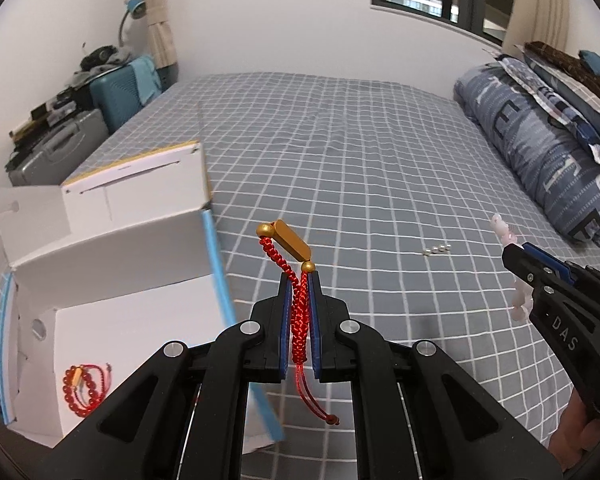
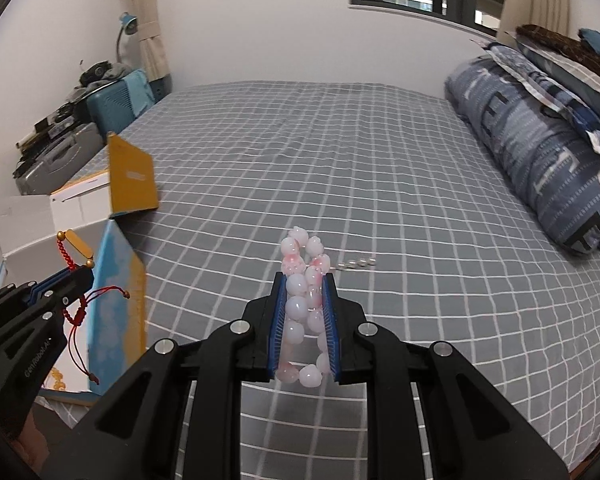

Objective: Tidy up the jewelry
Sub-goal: 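Lift both held bracelets and carry them into the white box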

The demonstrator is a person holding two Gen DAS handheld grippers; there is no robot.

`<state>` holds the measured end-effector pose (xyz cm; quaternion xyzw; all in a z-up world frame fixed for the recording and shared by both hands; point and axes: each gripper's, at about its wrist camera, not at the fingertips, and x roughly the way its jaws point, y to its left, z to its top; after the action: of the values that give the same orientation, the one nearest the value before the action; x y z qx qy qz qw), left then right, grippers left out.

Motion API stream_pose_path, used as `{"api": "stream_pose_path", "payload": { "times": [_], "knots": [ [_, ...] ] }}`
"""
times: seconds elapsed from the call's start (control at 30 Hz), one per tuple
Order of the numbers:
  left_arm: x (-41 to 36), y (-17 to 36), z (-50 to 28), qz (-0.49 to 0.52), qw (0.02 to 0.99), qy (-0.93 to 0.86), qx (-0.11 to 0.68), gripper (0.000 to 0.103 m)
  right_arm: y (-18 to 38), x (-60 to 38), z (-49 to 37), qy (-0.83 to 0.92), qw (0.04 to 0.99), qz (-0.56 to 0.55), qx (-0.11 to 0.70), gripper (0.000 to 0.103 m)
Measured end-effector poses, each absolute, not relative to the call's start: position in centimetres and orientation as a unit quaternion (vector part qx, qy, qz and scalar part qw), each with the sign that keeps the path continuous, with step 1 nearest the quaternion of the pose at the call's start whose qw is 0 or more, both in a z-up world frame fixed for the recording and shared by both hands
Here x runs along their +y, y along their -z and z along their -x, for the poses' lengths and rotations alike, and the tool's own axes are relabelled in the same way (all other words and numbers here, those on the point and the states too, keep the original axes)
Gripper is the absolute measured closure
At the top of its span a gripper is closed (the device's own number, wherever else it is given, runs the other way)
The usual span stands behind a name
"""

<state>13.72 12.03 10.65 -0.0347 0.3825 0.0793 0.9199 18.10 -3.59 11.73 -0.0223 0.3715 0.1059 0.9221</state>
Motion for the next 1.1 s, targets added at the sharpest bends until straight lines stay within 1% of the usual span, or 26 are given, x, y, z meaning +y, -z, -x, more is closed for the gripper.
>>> {"api": "stream_pose_path", "payload": {
  "times": [0.57, 0.97, 1.1],
  "knots": [
    [23.0, -10.5, -9.0, 0.071, 0.909, -0.162, 0.376, 0.096, -11.5, 8.7, -15.5, -0.193, 0.914, 0.066, 0.352, 0.086],
    [28.5, -10.1, -5.5, 0.094, 0.900, -0.204, 0.372, 0.096, -11.1, 15.9, -12.6, -0.256, 0.902, 0.092, 0.334, 0.086],
    [30.0, -9.3, -5.1, 0.097, 0.894, -0.217, 0.378, 0.095, -10.3, 18.0, -12.1, -0.274, 0.894, 0.103, 0.339, 0.086]
  ]
}}
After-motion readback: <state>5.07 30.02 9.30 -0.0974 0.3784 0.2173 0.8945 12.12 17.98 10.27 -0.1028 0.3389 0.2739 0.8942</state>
